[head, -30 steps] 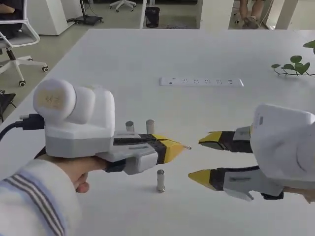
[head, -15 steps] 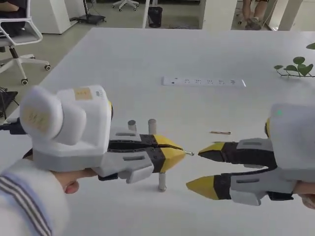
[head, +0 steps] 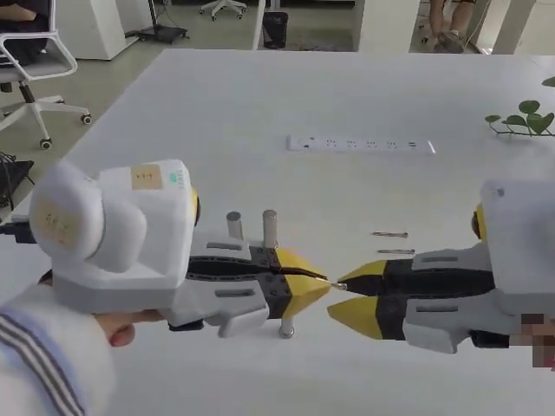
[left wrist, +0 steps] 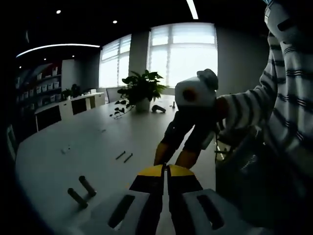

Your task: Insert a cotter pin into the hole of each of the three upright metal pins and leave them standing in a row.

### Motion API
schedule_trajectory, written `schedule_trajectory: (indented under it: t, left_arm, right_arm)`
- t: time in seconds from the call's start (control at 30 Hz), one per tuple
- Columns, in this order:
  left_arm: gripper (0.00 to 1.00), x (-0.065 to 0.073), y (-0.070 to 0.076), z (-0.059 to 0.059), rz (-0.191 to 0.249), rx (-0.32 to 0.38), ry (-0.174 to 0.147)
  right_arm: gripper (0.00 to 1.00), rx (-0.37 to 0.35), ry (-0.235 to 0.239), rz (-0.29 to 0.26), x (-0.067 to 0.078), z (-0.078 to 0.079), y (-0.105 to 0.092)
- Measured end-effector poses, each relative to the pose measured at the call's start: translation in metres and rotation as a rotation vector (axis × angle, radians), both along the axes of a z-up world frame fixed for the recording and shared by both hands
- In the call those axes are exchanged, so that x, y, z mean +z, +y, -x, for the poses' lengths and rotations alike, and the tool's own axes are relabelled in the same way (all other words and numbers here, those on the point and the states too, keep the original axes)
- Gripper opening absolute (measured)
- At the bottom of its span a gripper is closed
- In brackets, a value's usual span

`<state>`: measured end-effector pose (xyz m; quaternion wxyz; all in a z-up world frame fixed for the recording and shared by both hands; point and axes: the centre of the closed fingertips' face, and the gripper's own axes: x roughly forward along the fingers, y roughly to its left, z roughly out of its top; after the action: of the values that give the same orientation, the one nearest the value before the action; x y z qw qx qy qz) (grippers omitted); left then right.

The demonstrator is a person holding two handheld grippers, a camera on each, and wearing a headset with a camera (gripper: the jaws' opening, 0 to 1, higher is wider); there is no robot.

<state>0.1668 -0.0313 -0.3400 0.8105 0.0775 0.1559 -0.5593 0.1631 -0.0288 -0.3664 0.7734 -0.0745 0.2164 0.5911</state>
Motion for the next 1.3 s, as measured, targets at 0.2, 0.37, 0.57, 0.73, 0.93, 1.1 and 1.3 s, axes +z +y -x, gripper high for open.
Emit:
schedule_trajectory:
  t: [0.2, 0.37, 0.57, 0.73, 0.93, 1.1, 1.3]
  left_arm:
    - [0.00, -0.003, -0.001, 0.004, -0.014, -0.016, 0.001]
    - [0.00, -0.005, -0.002, 0.008, -0.013, -0.029, 0.018]
    - [0.00, -0.010, -0.002, 0.011, -0.015, -0.042, 0.025]
    - [0.00, -0.014, 0.001, 0.013, -0.021, -0.037, 0.032]
    - [0.00, -0.018, 0.003, 0.014, -0.032, -0.037, 0.038]
    - [0.00, -0.022, 0.004, 0.014, -0.035, -0.039, 0.042]
    - [0.02, -0.028, 0.007, 0.011, -0.031, -0.019, 0.084]
  right_arm:
    - [0.10, 0.025, 0.002, 0.002, 0.000, 0.004, 0.004]
    - [0.03, 0.043, 0.004, -0.004, 0.001, 0.007, 0.005]
    - [0.00, 0.054, 0.006, 0.005, 0.000, 0.009, 0.003]
    - [0.00, 0.071, -0.005, 0.015, 0.000, 0.010, 0.002]
    - [0.00, 0.102, -0.012, 0.038, -0.001, 0.011, 0.003]
    - [0.00, 0.139, -0.038, 0.062, -0.003, 0.014, 0.003]
    - [0.00, 0.180, -0.051, 0.087, -0.008, 0.020, 0.005]
